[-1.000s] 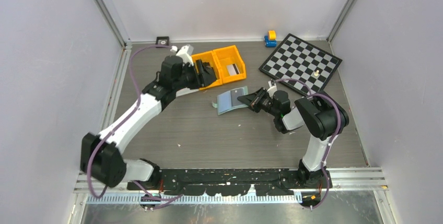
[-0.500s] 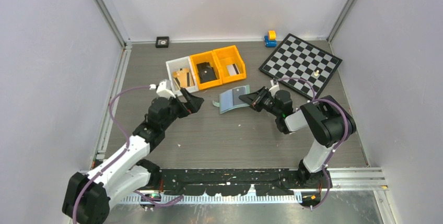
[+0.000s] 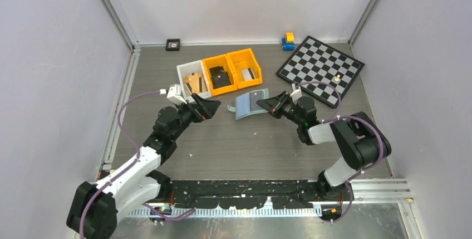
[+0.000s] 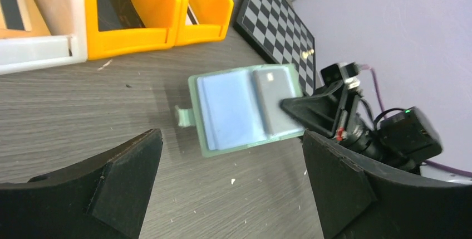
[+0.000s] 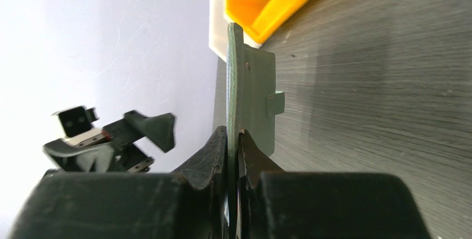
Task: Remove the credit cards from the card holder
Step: Remove the credit card from the card holder.
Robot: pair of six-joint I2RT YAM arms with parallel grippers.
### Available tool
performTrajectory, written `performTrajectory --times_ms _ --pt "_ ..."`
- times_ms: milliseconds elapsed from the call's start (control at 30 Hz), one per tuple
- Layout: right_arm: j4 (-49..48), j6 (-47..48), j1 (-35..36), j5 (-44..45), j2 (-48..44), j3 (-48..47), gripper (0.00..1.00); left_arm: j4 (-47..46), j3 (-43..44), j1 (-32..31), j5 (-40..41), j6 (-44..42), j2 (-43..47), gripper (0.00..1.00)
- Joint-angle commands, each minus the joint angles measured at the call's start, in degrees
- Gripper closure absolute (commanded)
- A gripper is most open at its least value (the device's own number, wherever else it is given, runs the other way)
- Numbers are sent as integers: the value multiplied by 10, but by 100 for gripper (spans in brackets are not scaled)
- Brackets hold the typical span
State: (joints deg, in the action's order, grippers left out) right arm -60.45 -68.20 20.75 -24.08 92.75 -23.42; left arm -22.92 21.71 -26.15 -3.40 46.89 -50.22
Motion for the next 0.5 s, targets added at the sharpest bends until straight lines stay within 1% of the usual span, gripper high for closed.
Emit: performTrajectory --times_ms 0,233,333,400,467 --pt "-4 12 -3 -2 -77 3 98 -62 17 1 -54 -2 -49 0" --pt "78 54 -3 -6 -174 -4 98 -117 25 1 -103 16 -118 0" --pt "98 65 -3 -1 -191 -5 98 -150 27 1 -123 25 -152 0" --pt "111 66 -2 1 -195 -9 99 -168 30 0 -135 30 -177 3" --pt "118 73 -3 7 -200 -11 100 -184 31 -2 -143 36 -194 4"
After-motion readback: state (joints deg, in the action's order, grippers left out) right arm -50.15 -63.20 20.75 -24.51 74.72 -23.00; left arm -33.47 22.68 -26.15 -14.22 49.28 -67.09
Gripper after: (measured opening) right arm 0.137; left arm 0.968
